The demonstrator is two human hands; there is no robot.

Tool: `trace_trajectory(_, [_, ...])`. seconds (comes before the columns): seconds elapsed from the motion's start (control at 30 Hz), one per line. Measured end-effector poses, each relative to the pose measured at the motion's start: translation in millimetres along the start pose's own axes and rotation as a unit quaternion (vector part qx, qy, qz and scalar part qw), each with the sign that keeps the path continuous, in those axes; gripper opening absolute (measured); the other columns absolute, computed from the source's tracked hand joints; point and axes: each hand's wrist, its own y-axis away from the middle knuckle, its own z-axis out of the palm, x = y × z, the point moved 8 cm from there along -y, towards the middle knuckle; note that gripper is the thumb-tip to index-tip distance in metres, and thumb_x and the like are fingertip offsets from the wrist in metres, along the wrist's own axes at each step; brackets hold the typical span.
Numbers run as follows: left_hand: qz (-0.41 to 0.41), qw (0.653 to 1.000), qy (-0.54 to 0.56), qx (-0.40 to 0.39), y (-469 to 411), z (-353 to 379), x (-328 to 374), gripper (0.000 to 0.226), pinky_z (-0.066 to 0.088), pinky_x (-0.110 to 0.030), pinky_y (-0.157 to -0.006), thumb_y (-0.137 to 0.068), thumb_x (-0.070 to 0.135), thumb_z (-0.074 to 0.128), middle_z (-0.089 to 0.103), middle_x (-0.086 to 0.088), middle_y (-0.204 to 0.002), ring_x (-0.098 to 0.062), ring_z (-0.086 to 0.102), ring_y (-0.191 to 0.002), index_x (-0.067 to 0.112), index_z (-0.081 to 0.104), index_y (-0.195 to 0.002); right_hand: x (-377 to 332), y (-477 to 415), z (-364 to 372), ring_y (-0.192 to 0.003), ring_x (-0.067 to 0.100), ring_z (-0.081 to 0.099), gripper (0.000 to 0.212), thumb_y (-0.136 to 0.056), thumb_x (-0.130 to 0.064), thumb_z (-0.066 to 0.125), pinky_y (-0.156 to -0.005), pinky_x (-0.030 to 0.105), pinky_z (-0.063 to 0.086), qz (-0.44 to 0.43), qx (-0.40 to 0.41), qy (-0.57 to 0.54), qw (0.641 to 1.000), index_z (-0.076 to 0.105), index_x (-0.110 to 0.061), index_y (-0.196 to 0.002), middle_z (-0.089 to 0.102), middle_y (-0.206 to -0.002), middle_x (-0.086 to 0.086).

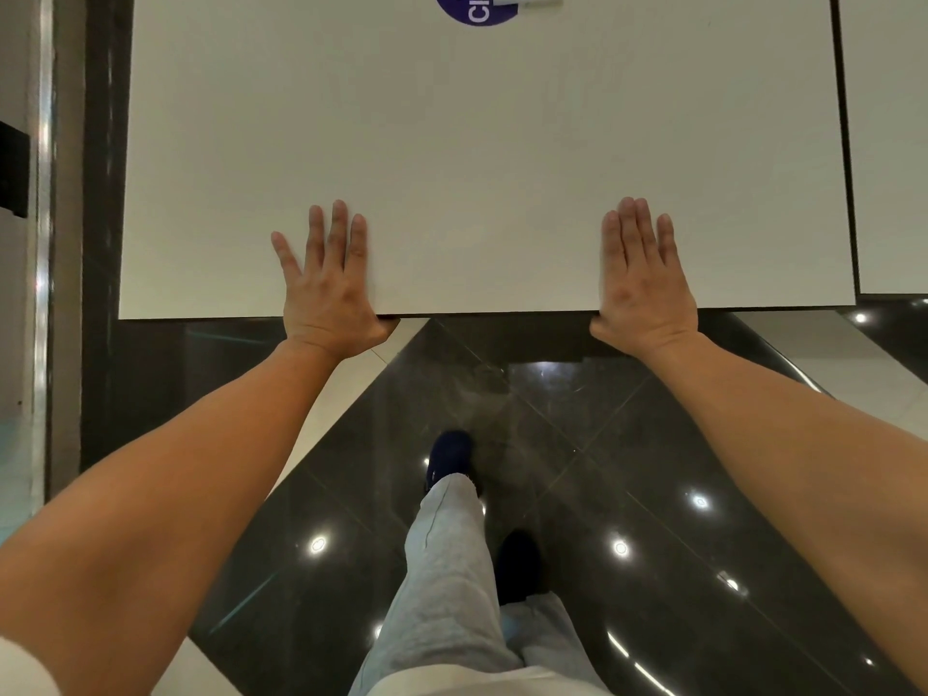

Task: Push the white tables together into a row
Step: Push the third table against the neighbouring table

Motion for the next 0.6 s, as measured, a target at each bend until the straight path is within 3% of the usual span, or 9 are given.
trace_trajectory(0.23, [-0.002, 1.0, -0.006, 0.008, -5.3, -0.4, -2.3, 0.119, -0.002, -0.072, -0.113, -0.077, 0.074, 0.055, -0.006, -0.015, -0.166, -0.039, -0.008, -0.151, 0.01, -0.007, -0.156, 0.7, -4.5, -3.1, -0.15, 0.039, -0.01, 0.114, -0.076, -0.026, 0.07, -0.122, 0.054, -0.003, -0.002, 0.0, -0.003, 1.0, -0.008, 0.004, -0.152, -0.008, -0.162, 0.027])
trace_trajectory(0.6, [0.0, 1.0, -0.002, 0.005, -7.6, -1.7, -1.8, 0.117, -0.002, -0.072, -0.113, -0.077, 0.076, 0.049, -0.005, -0.015, -0.166, -0.039, -0.007, -0.151, 0.009, -0.006, -0.156, 1.4, -6.5, -5.3, -0.151, 0.039, -0.008, 0.112, -0.075, -0.024, 0.069, -0.122, 0.054, -0.002, 0.0, 0.006, -0.002, 1.0, -0.006, 0.005, -0.153, -0.005, -0.162, 0.028])
